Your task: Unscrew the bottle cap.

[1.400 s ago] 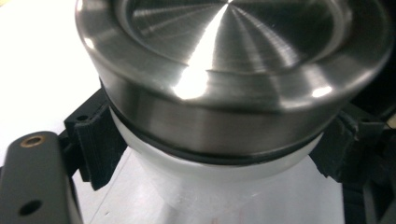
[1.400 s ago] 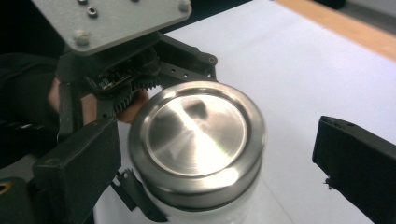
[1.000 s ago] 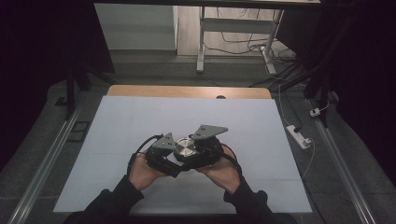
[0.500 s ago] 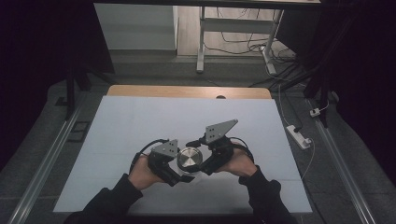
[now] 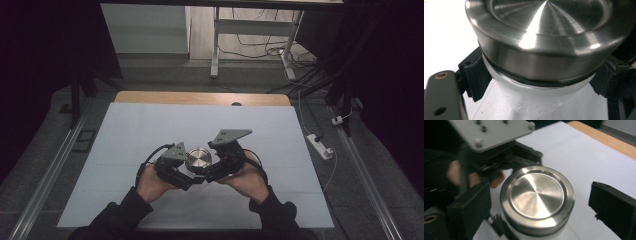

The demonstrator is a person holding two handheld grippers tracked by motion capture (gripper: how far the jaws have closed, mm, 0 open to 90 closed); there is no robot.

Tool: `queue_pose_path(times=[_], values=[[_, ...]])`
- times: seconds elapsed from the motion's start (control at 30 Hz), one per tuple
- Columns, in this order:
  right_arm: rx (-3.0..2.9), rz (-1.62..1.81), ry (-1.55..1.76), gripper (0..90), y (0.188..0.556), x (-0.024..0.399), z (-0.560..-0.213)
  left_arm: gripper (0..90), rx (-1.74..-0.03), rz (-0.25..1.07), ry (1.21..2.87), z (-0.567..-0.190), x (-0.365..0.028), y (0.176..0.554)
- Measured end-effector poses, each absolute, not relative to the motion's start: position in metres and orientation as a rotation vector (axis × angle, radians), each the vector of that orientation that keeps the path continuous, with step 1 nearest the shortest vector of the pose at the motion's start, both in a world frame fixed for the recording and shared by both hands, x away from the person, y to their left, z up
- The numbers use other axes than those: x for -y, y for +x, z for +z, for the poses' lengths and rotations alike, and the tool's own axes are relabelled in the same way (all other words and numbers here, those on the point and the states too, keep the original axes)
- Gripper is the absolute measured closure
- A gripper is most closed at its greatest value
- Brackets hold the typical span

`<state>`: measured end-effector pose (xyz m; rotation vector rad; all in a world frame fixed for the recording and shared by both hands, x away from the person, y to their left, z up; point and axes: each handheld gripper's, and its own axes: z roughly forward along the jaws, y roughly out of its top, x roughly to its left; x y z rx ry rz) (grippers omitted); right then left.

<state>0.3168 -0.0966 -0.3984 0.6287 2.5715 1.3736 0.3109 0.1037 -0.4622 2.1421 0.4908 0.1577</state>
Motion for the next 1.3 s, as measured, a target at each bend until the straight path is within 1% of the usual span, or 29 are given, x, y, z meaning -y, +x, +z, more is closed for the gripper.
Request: queue_pose_path(times=[0.1, 0.17, 0.23, 0.33, 0.53, 0.7, 1.0, 1.3], values=[[-2.542, 1.353, 0.682, 7.8, 0.314, 0.087, -0.406, 15.5, -0.506, 0.162, 2.134, -0.462, -0.102, 0.310], [-2.525, 1.336, 0.685, 14.9, 0.313, 0.085, -0.411, 15.5, -0.510, 0.171, 2.136, -0.461, -0.102, 0.309], [-2.530, 1.350, 0.694, 18.0, 0.314, 0.085, -0.413, 15.5, -0.509, 0.172, 2.136, -0.461, -0.102, 0.310], [-2.546, 1.353, 0.656, 18.4, 0.315, 0.085, -0.413, 15.5, -0.489, 0.157, 2.139, -0.460, -0.103, 0.310], [-2.673, 1.443, 0.446, 18.7, 0.322, 0.096, -0.411, 15.5, -0.362, 0.067, 2.140, -0.459, -0.106, 0.310], [-2.750, 1.538, 0.330, 18.7, 0.328, 0.103, -0.411, 15.5, -0.291, 0.044, 2.160, -0.460, -0.104, 0.310], [-2.730, 1.561, 0.314, 18.7, 0.331, 0.109, -0.408, 15.5, -0.297, 0.050, 2.175, -0.463, -0.102, 0.311], [-2.679, 1.545, 0.344, 18.8, 0.328, 0.110, -0.402, 15.6, -0.349, 0.070, 2.173, -0.465, -0.103, 0.313]])
